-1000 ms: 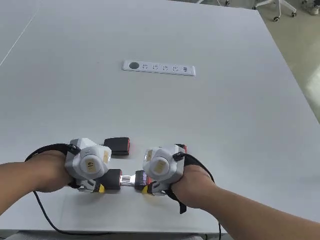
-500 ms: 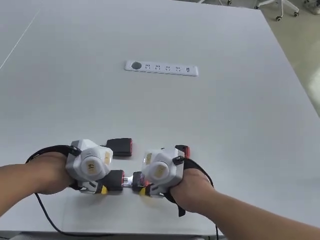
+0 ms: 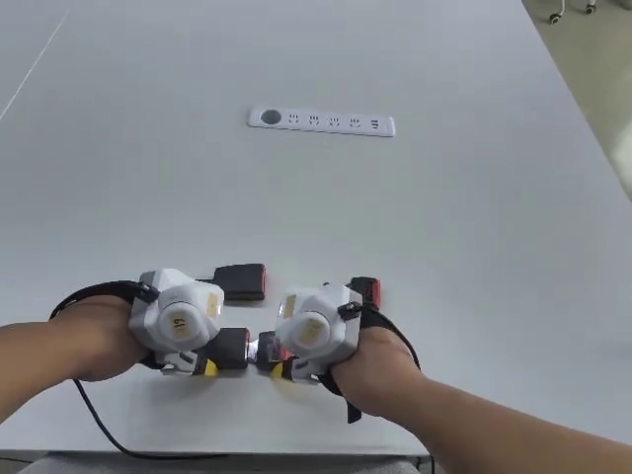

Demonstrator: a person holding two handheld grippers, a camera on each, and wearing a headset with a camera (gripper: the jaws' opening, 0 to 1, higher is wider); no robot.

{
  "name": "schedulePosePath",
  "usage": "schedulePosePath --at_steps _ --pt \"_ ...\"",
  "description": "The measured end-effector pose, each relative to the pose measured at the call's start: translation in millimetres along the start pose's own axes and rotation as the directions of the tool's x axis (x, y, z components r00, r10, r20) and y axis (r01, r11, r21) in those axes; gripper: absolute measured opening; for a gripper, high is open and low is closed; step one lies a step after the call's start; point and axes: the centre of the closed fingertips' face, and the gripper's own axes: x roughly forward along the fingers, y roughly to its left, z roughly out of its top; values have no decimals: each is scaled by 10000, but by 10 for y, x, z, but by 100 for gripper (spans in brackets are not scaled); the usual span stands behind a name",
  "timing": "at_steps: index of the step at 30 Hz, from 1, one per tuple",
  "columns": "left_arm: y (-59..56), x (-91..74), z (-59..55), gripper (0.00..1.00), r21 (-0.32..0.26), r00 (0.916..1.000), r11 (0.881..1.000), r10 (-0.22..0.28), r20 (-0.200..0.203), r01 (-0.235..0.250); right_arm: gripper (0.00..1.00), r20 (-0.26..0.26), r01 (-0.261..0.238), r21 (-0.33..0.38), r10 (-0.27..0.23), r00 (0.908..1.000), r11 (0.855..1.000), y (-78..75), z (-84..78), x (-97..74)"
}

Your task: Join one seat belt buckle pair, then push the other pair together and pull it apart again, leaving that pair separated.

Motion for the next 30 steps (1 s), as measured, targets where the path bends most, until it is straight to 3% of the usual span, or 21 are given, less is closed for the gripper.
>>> schedulePosePath --at_steps 3,4,5,11,16,30 --pt "-12 -12 11 33 14 10000 10000 27 -31 -27 32 69 -44 44 44 10000 10000 8 26 2" --pt "-15 -17 15 33 -78 10000 10000 43 7 -43 32 292 235 -86 -232 9993 9997 -73 79 28" --pt "-20 -20 15 33 -40 10000 10000 55 24 -54 32 76 54 -39 -54 10000 10000 -44 31 42" --pt "-30 -31 23 33 -90 9999 9999 82 67 -82 33 99 89 -25 -89 9999 10000 1 39 4" --pt "-26 -45 26 33 42 10000 10000 -41 54 41 33 -30 -165 -596 163 9999 9981 -1 10 -14" --pt "11 -38 -14 33 -220 9999 9997 128 98 -125 33 48 -375 -440 377 9993 9983 -12 -17 -28"
